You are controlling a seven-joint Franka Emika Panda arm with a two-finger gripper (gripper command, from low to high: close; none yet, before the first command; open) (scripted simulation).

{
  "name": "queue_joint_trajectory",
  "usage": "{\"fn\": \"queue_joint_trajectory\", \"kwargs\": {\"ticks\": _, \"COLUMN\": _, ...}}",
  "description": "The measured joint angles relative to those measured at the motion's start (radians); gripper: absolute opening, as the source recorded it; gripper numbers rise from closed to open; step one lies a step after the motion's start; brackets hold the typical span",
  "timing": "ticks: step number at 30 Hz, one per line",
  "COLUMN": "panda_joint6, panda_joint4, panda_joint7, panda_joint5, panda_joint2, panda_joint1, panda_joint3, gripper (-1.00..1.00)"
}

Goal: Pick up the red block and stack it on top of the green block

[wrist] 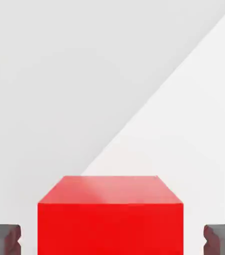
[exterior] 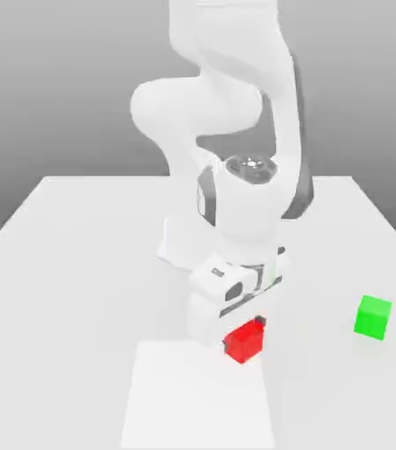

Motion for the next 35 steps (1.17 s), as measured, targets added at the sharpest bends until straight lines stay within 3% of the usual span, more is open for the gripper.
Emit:
{"fn": "queue_joint_trajectory", "kwargs": {"ticks": 4, "panda_joint6": 0.004, "panda_joint4": 0.001, "panda_joint7": 0.002, "panda_joint5": -0.003, "panda_joint2": 0.006, "panda_joint1": -0.003, "panda_joint3": 0.002, "gripper": -1.0}}
{"fn": "queue_joint_trajectory", "kwargs": {"ticks": 12, "panda_joint6": -0.221, "panda_joint4": -0.035, "panda_joint7": 0.023, "panda_joint5": -0.034, "panda_joint2": -0.255, "panda_joint1": -0.004, "panda_joint3": -0.002, "gripper": -1.0}}
{"fn": "queue_joint_trajectory", "kwargs": {"ticks": 25, "panda_joint6": -0.407, "panda_joint4": 0.164, "panda_joint7": -0.073, "panda_joint5": 0.018, "panda_joint2": -0.245, "panda_joint1": 0.353, "panda_joint3": 0.282, "gripper": -1.0}}
{"fn": "queue_joint_trajectory", "kwargs": {"ticks": 31, "panda_joint6": -0.249, "panda_joint4": 0.189, "panda_joint7": 0.016, "panda_joint5": -0.114, "panda_joint2": -0.055, "panda_joint1": 0.4, "panda_joint3": 0.25, "gripper": -1.0}}
{"fn": "queue_joint_trajectory", "kwargs": {"ticks": 32, "panda_joint6": -0.225, "panda_joint4": 0.191, "panda_joint7": 0.031, "panda_joint5": -0.134, "panda_joint2": -0.029, "panda_joint1": 0.407, "panda_joint3": 0.238, "gripper": 1.0}}
{"fn": "queue_joint_trajectory", "kwargs": {"ticks": 35, "panda_joint6": -0.225, "panda_joint4": 0.191, "panda_joint7": 0.031, "panda_joint5": -0.134, "panda_joint2": -0.029, "panda_joint1": 0.407, "panda_joint3": 0.238, "gripper": 1.0}}
